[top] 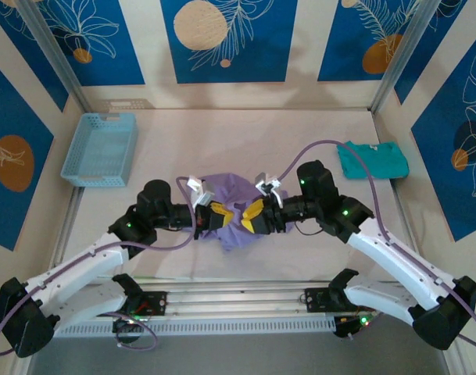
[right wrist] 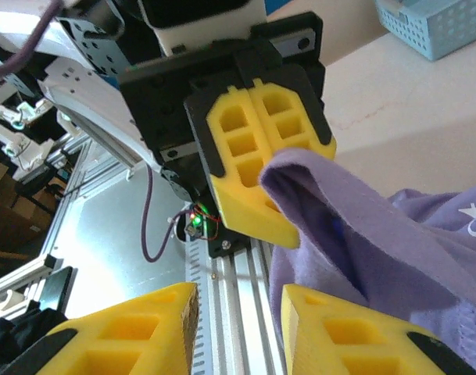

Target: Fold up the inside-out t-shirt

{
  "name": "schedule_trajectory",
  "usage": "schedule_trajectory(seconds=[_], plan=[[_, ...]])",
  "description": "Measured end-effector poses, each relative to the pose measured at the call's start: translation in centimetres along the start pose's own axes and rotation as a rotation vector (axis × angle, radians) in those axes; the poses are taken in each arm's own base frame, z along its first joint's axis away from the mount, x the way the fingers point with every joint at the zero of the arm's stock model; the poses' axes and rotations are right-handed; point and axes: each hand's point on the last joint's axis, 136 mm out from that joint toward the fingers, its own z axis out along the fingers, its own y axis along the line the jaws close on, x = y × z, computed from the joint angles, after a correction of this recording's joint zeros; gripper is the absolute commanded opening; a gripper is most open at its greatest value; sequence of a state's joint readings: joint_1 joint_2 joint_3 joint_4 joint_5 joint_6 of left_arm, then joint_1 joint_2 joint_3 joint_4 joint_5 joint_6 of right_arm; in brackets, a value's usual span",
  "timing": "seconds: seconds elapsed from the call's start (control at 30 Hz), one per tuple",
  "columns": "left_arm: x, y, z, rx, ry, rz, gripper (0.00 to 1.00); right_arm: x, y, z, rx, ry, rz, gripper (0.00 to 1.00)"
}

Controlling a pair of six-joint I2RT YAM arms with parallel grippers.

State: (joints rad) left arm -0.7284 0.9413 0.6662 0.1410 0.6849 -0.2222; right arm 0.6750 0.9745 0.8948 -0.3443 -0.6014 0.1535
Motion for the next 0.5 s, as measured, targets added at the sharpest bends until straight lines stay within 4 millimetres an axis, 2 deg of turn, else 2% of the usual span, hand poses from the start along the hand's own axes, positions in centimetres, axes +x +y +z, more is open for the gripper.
schedule_trajectory(seconds=[0.2, 0.5], plan=[[0.0, -0.3, 0.0, 0.015, 0.002, -0.007, 0.00, 1.1, -1.6, 1.1, 0.014, 0.024, 0.016, 0.40], [0.0, -0.4, 0.0, 0.025, 0.004, -0.014, 0.00, 1.2, -2.9, 2.1, 0.015, 0.031, 0.022, 0.44]])
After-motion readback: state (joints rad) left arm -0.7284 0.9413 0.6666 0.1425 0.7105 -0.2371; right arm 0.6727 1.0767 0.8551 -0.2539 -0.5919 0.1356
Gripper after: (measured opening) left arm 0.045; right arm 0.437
